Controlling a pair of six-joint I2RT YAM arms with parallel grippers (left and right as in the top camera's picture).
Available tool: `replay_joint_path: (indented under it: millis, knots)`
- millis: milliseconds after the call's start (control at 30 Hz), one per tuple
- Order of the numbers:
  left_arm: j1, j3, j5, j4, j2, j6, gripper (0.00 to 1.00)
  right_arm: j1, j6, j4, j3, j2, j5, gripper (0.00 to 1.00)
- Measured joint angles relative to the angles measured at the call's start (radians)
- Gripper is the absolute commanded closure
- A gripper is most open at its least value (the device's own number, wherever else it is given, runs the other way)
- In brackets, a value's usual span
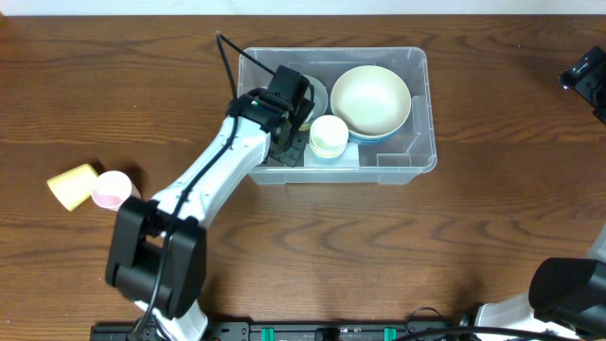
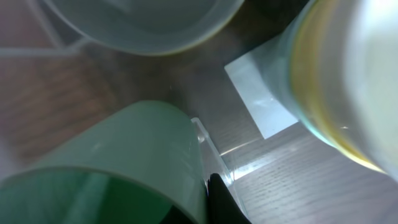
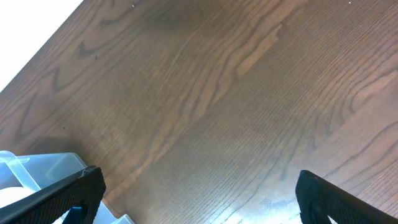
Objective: Pack container
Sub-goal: 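Carry the mint cup into the container's front-left corner, then release the mint cup and withdraw the left gripper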
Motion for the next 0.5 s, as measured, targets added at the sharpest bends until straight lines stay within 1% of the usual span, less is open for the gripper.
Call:
replay_joint_path:
  millis: [133,333,500]
  knots:
    - [0.0,0.0,0.0,-0.001,0.032,0.0,0.94,0.0,0.0,0.0,0.0,0.0,0.0,0.01]
    - [0.0,0.0,0.0,-0.006,0.035,0.0,0.94,0.0,0.0,0.0,0.0,0.0,0.0,0.01]
    - [0.0,0.0,0.0,-0.041,0.035,0.0,0.94,0.0,0.0,0.0,0.0,0.0,0.0,0.01]
